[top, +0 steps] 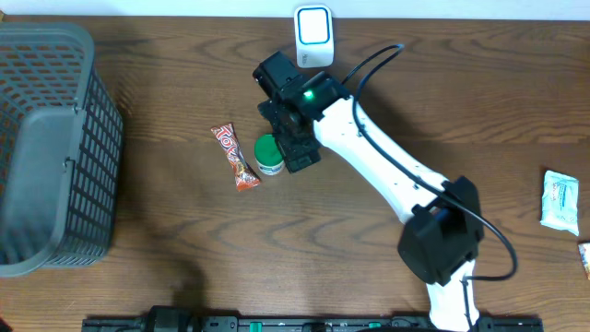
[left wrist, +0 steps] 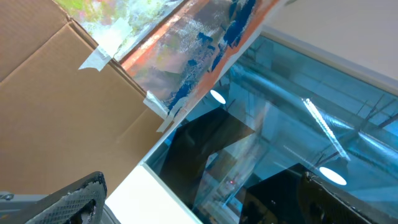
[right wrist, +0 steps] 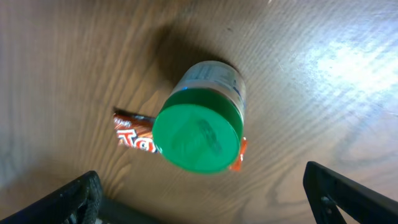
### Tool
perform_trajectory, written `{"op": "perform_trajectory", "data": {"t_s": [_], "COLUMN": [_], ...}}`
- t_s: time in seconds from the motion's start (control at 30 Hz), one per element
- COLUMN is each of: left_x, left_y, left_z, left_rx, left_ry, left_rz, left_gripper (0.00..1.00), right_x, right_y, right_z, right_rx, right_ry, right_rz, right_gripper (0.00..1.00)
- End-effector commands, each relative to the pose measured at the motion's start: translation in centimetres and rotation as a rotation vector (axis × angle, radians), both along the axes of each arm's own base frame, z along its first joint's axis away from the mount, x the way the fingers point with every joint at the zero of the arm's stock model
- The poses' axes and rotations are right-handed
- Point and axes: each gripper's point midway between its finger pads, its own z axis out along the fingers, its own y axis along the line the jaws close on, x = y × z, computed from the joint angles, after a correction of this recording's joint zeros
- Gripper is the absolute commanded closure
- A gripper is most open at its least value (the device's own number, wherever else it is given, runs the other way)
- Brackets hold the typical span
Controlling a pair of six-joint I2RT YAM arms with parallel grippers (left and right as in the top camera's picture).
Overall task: Scan the item barcode
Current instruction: 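Move the right gripper over the green-lidded jar, then lower the right gripper around the jar and close on it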
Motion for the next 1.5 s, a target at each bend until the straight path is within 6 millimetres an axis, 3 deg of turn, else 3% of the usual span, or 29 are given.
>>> {"op": "perform_trajectory", "data": {"t_s": [0.0, 0.13, 0.4, 0.43, 0.53, 0.6, 0.7, 0.8, 0.97, 1.17, 1.23, 1.3, 1.47], "left_x": [-1.0, -0.9, -0.9, -0.8, -0.8, -0.8, -0.8, -0.8, -0.8, -0.7, -0.6, -0.6, -0.5], "left_y": [0.1, 0.1, 0.1, 0.1, 0.1, 0.1, 0.1, 0.1, 0.1, 0.1, 0.1, 0.1, 0.1], "left_z": [-0.1, -0.2, -0.3, -0.3, -0.4, -0.4, -0.4, -0.4, -0.4, -0.6, -0.6, -0.6, -0.7], "left_rx": [-0.008, -0.008, -0.008, -0.008, -0.008, -0.008, -0.008, -0.008, -0.007, -0.007, -0.007, -0.007, -0.006], "left_ry": [-0.025, -0.021, -0.014, -0.013, -0.011, -0.011, -0.011, -0.011, -0.007, 0.001, 0.001, 0.002, 0.011], "left_rz": [0.002, 0.002, 0.002, 0.002, 0.002, 0.002, 0.002, 0.002, 0.002, 0.002, 0.002, 0.002, 0.001], "left_gripper": [0.02, 0.02, 0.02, 0.02, 0.02, 0.02, 0.02, 0.02, 0.02, 0.02, 0.02, 0.02, 0.02], "right_x": [-0.2, -0.3, -0.3, -0.4, -0.5, -0.4, -0.8, -1.3, -0.6, -1.5, -1.6, -1.6, -2.8], "right_y": [1.4, 2.8, 2.7, 2.6, 2.6, 2.5, 2.2, 1.1, -1.8, -7.4, -9.4, -10.5, -10.0], "right_z": [-3.8, -5.4, -8.4, -8.8, -9.1, -9.1, -9.2, -9.2, -8.2, -7.3, -7.2, -7.1, -5.6], "right_rx": [0.001, 0.041, 0.003, -0.002, -0.014, -0.025, -0.050, -0.087, -0.136, -0.263, -0.333, -0.378, -0.316], "right_ry": [0.066, 0.097, 0.140, 0.143, 0.133, 0.113, 0.101, 0.103, 0.027, 0.078, 0.133, 0.163, 0.201], "right_rz": [0.030, 0.055, 0.053, 0.061, 0.121, 0.191, 0.305, 0.442, 0.880, 1.366, 1.408, 1.411, 1.368], "right_gripper": [0.01, 0.01, 0.01, 0.05, 0.31, 0.37, 0.37, 0.37, 0.37, 0.30, 0.23, 0.01, 0.01]}}
